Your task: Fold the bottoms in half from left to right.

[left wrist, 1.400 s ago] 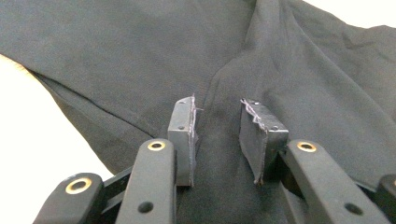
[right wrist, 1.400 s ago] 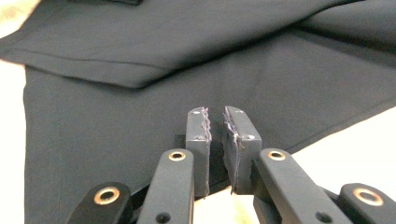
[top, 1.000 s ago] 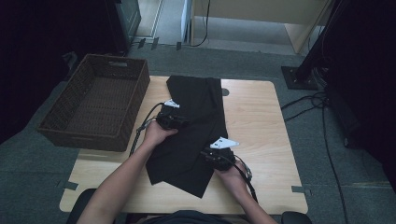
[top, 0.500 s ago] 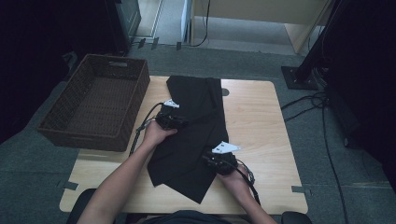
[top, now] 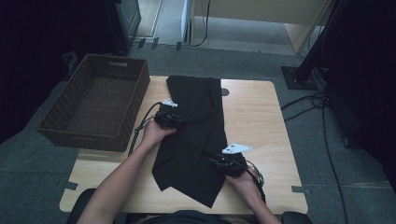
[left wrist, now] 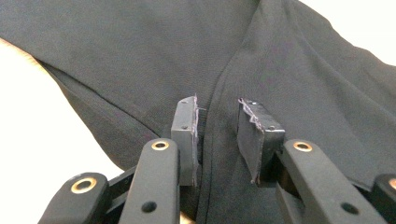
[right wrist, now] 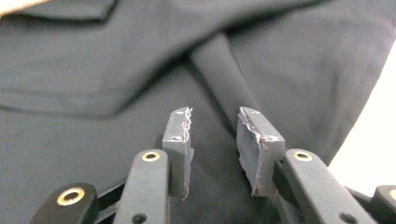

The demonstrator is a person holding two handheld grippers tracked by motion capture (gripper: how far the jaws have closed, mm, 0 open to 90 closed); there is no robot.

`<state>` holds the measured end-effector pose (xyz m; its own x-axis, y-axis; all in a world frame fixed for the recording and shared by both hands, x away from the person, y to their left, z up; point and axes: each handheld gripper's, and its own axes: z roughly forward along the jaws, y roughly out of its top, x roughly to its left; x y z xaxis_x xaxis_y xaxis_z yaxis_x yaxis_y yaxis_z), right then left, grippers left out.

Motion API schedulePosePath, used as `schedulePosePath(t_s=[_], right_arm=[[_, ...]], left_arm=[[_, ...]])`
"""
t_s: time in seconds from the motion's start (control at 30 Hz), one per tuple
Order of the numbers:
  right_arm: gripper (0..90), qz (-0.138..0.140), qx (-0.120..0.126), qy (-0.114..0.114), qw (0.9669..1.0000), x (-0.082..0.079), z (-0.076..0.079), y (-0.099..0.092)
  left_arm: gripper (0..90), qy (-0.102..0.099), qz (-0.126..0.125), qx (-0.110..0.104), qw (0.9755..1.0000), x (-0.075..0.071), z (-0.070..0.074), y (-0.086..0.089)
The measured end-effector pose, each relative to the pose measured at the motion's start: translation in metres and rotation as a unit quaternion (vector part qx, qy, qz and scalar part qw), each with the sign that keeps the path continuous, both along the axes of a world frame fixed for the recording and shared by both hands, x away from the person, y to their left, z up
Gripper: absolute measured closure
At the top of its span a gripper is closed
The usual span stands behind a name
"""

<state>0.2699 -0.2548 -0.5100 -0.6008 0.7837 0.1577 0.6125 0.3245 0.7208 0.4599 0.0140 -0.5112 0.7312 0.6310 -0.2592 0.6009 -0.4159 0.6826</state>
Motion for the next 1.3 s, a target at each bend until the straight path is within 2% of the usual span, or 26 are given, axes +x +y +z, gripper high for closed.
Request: schedulePosePath(t_s=[0.1,0.17,0.2,0.27,0.3,0.4,0.47,0.6,0.63,0.67,0.7,0.83,0.9,1.03,1.1,1.13,1.17,1.2,1.23,1.27,1.3], right_arm=[[61.7,0.007,0.008,-0.015,0.9998,0.008,0.003,0.013],[59.5,0.011,0.015,-0.023,0.9996,0.019,0.005,0.028],[59.5,0.011,0.015,-0.023,0.9996,0.019,0.005,0.028],[57.8,0.014,0.025,-0.027,0.9992,0.032,0.006,0.045],[57.8,0.014,0.025,-0.027,0.9992,0.032,0.006,0.045],[57.2,0.034,0.024,-0.037,0.9985,0.044,0.008,0.072],[57.2,0.038,0.024,-0.038,0.9983,0.047,0.008,0.078],[56.6,0.053,0.026,-0.039,0.9975,0.053,0.007,0.099],[55.9,0.062,0.018,-0.042,0.997,0.055,0.006,0.111],[55.9,0.062,0.018,-0.042,0.997,0.055,0.006,0.111],[55.8,0.069,0.005,-0.044,0.9966,0.056,0.003,0.12],[54.1,0.077,0.005,-0.041,0.9961,0.058,-0.002,0.131],[51.5,0.086,-0.007,-0.042,0.9954,0.057,-0.007,0.14],[50.4,0.089,-0.004,-0.04,0.9952,0.055,-0.009,0.146],[55.0,0.088,-0.024,-0.06,0.994,0.052,-0.01,0.151],[58.9,0.09,-0.026,-0.063,0.9936,0.05,-0.01,0.151],[58.9,0.09,-0.026,-0.063,0.9936,0.05,-0.01,0.151],[74.2,0.089,-0.022,-0.058,0.9941,0.048,-0.01,0.151],[74.2,0.089,-0.022,-0.058,0.9941,0.048,-0.01,0.151],[85.2,0.098,-0.022,-0.041,0.994,0.046,-0.007,0.15],[85.2,0.098,-0.022,-0.041,0.994,0.046,-0.007,0.15]], left_arm=[[67.8,0.001,-0.003,0.0,1.0,0.0,0.0,0.001],[68.0,0.001,-0.004,0.001,1.0,0.0,0.0,0.001],[68.0,0.001,-0.005,0.001,1.0,0.0,0.0,0.001],[70.5,0.001,-0.004,-0.002,1.0,0.001,0.0,0.0],[71.0,0.001,-0.004,-0.002,1.0,0.001,0.0,0.0],[72.7,0.002,-0.008,0.0,1.0,0.002,0.0,0.0],[73.1,0.007,-0.012,0.004,0.9999,0.004,0.001,0.001],[74.2,0.004,-0.015,0.008,0.9999,0.004,0.001,0.0],[74.4,0.004,-0.015,0.009,0.9998,0.004,0.001,0.0],[74.5,0.004,-0.015,0.009,0.9998,0.004,0.001,0.0],[74.6,0.004,-0.016,0.009,0.9998,0.004,0.001,0.001],[74.8,0.003,-0.018,0.005,0.9998,0.005,0.0,0.002],[75.1,0.001,-0.02,0.003,0.9998,0.005,0.0,0.002],[75.5,0.003,-0.02,-0.001,0.9998,0.006,-0.001,0.003],[75.8,0.0,-0.019,-0.002,0.9998,0.006,-0.001,0.003],[75.8,-0.002,-0.017,-0.004,0.9998,0.006,-0.002,0.004],[75.8,-0.002,-0.017,-0.004,0.9998,0.006,-0.002,0.004],[75.9,-0.002,-0.015,-0.007,0.9999,0.006,-0.002,0.004],[75.9,-0.001,-0.014,-0.007,0.9999,0.007,-0.002,0.004],[76.3,-0.002,-0.015,-0.007,0.9999,0.007,-0.002,0.005],[76.3,-0.002,-0.014,-0.007,0.9999,0.007,-0.003,0.005]])
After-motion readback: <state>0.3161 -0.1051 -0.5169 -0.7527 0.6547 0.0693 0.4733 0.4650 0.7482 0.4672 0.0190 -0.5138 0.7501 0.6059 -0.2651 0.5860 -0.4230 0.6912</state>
